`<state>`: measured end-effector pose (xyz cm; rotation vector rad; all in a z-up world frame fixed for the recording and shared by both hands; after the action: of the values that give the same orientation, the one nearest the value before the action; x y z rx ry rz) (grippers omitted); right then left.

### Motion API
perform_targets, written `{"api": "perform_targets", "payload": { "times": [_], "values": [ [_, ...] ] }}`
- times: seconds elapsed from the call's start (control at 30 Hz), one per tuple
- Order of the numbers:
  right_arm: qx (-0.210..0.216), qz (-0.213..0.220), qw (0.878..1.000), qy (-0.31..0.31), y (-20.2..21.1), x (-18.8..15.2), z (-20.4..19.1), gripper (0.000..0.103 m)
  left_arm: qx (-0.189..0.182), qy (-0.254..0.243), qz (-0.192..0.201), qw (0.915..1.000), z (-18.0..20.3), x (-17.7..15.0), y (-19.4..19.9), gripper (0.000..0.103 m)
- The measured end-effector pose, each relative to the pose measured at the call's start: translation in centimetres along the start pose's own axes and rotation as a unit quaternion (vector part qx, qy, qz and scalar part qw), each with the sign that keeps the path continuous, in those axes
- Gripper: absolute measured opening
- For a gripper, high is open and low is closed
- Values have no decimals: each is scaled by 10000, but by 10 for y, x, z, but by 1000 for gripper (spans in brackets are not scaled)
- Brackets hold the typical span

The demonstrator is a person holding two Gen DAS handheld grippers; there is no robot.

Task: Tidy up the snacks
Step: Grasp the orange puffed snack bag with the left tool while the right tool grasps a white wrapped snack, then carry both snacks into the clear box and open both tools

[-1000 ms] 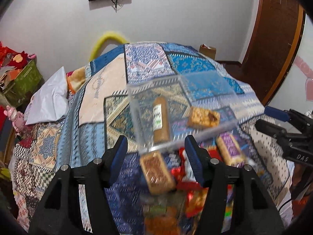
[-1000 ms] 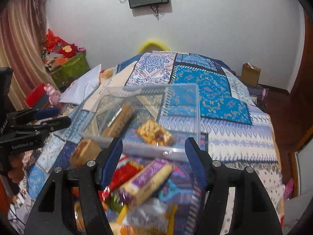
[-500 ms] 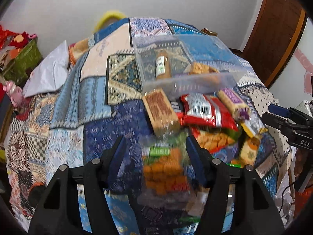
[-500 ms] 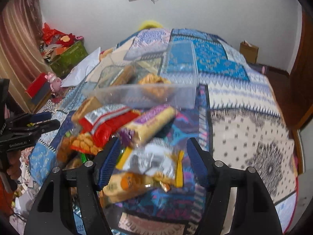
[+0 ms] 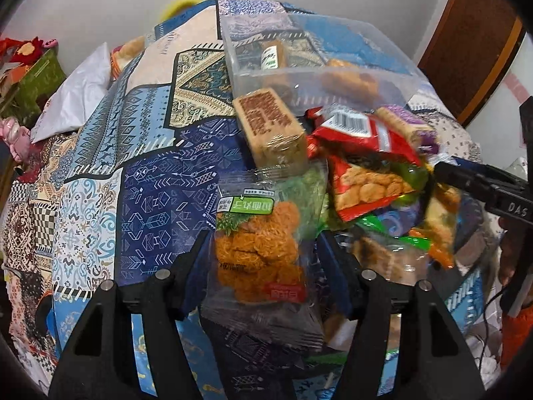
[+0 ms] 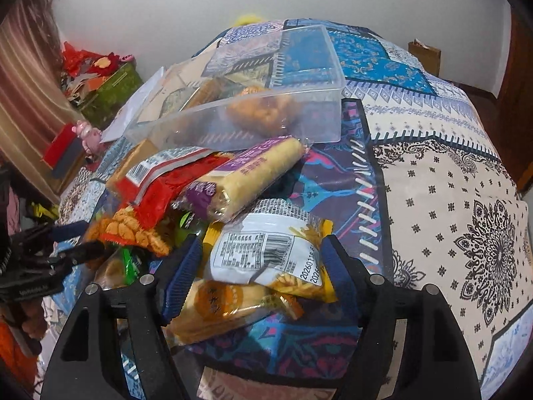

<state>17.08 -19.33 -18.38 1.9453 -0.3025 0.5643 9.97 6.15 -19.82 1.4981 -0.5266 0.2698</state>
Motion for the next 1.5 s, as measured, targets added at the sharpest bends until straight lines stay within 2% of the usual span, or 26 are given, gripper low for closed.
{"api": "perform_targets", "payload": {
  "times": [0.2,0.37,0.47,0.6,0.77,1.13,1.5],
  "values": [
    [10,28,10000,-77,-3,1,5,71,-13,215,-76,9997,-13,-3,-12,65],
    [-118,94,9999,65,-5,0,4,71,-277,468,-32,9985,-23,-7,-18,66],
    [-152,139,9997,123,-4,-2,4,67,-291,617,38,9977,-28,-11,-15,65],
    [-172,169,9995,216,-1,-4,4,58,-207,600,104,9979,-27,-14,-9,60],
    [-131,185,9995,197,1,-6,4,53,-210,575,206,9979,-26,-15,-1,52],
    [-103,307,9993,163,19,-8,7,49,-73,461,555,9974,-19,-8,29,51],
    [-144,611,9979,136,44,-4,9,47,-20,399,1053,9936,-15,15,63,51]
  ]
}}
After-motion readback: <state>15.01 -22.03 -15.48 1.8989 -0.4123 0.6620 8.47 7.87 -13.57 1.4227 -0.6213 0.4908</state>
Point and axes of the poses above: each gripper's, at about its wrist camera, not at the fingertips, and y roughly against the way its jaws point, z to its right, x to its top, the point moved 1 cm from there along -y, roughly the way its jaws point, and after that the axes turned 12 degrees about -y, right-handed, at the moved point
